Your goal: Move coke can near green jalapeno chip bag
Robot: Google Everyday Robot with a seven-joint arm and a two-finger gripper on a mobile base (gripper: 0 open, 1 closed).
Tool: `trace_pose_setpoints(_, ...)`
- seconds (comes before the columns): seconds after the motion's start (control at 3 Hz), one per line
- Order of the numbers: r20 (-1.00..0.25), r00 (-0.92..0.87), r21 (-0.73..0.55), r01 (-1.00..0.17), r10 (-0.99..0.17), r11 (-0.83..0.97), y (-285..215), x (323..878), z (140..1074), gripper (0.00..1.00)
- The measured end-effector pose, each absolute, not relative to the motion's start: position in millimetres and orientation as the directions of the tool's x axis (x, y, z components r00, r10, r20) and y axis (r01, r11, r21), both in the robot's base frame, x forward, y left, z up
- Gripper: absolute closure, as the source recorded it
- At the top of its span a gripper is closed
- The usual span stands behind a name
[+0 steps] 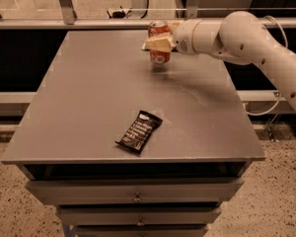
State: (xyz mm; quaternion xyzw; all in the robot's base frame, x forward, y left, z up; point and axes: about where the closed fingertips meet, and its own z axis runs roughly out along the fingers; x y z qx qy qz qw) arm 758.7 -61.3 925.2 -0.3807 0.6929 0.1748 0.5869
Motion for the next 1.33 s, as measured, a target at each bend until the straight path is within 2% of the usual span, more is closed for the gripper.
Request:
trace_pose_setpoints(0.33,-0.941,0.039,-0.278,-0.656,-0.336,0.701,-102,772,959,0.93)
trace_pose_setpoints(0.67,-0.936,0.092,-0.332,-0.553,-0.34,0.764,-162,790,983,1.0)
trace_pose_setpoints(1.0,-0.943,0.106,-0.327,-0.48,-0.316,0.814,-225,798,981,1.0)
trace_pose_setpoints(1.33,-0.946,0.096,-0.317,-0.463,-0.308,0.828,-251,794,970,1.0)
